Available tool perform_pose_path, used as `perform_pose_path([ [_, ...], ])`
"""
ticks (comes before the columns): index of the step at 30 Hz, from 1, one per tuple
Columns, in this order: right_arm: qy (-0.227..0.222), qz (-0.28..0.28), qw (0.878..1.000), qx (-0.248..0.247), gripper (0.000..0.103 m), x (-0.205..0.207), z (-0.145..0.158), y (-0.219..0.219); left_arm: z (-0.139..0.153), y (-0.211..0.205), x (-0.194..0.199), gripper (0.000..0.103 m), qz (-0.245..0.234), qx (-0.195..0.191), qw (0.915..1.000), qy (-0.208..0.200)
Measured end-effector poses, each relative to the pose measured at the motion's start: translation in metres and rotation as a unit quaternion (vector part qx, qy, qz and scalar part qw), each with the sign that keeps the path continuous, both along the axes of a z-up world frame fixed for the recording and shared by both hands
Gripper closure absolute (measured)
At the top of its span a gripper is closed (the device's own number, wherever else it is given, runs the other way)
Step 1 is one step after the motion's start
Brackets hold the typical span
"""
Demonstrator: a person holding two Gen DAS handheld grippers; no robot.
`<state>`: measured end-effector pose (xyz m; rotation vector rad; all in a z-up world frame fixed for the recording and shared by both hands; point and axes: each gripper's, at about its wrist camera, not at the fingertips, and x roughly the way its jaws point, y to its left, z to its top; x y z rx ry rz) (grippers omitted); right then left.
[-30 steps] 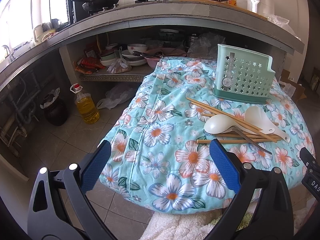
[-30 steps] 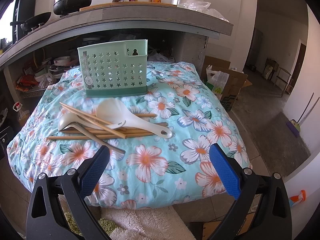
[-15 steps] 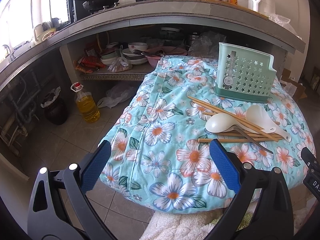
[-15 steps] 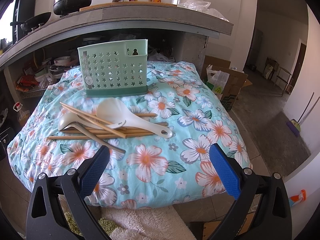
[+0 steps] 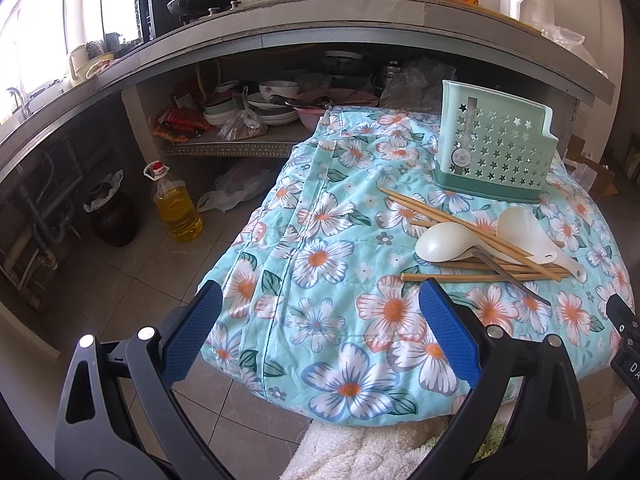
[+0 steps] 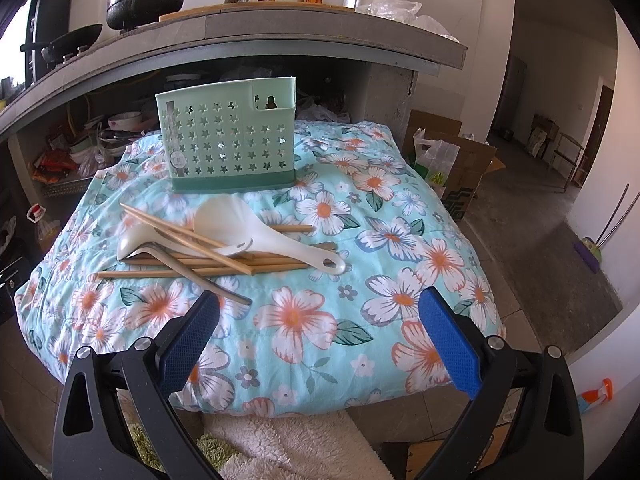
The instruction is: Organize utensils
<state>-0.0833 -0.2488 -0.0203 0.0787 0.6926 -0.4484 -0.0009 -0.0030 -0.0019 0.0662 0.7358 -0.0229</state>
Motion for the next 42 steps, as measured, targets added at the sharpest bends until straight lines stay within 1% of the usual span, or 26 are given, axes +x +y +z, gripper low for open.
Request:
perform_pose_path([
  [16, 0.001, 0.007, 1.000, 0.000, 0.006, 0.001, -0.002, 0.003, -0.005, 0.006, 0.000, 0.008, 0.002, 0.000, 1.0000, 0.006],
  [22, -0.018, 0.023, 0.999, -0.017, 0.006, 0.010, 0.004, 0.004, -0.013, 0.007, 0.009, 0.008, -0.008, -0.002, 0.9996, 0.026],
  [24, -0.026, 0.032, 0.999, -0.022, 0.006, 0.014, 0.005, 0.004, -0.016, 0.011, 0.012, 0.008, -0.007, -0.004, 0.9996, 0.025],
  [26, -0.031, 0.043, 0.998, -0.027, 0.006, 0.020, 0.004, 0.004, -0.019, 0.015, 0.016, 0.008, -0.013, -0.017, 0.9994, 0.025],
  [28, -0.029, 0.056, 0.998, -0.028, 0.006, 0.025, 0.000, 0.005, -0.021, 0.020, 0.020, 0.008, -0.023, -0.041, 0.9985, 0.028],
  [31, -0.027, 0.089, 0.996, -0.002, 0.006, 0.031, -0.009, 0.007, -0.021, 0.028, 0.025, 0.008, -0.042, -0.099, 0.9938, 0.028],
  [34, -0.031, 0.113, 0.993, 0.026, 0.006, 0.032, -0.015, 0.011, -0.022, 0.032, 0.027, 0.008, -0.069, -0.160, 0.9845, 0.023],
  [36, -0.030, 0.121, 0.992, 0.025, 0.006, 0.034, -0.018, 0.015, -0.025, 0.029, 0.030, 0.008, -0.067, -0.177, 0.9815, 0.028],
  [38, -0.029, 0.131, 0.991, 0.023, 0.006, 0.036, -0.020, 0.019, -0.028, 0.025, 0.034, 0.008, -0.075, -0.188, 0.9785, 0.040],
  [40, -0.024, 0.141, 0.989, 0.026, 0.006, 0.038, -0.023, 0.021, -0.032, 0.019, 0.039, 0.008, -0.086, -0.193, 0.9758, 0.055],
  [42, -0.020, 0.150, 0.988, 0.029, 0.006, 0.040, -0.025, 0.023, -0.034, 0.014, 0.045, 0.008, -0.092, -0.193, 0.9752, 0.058],
])
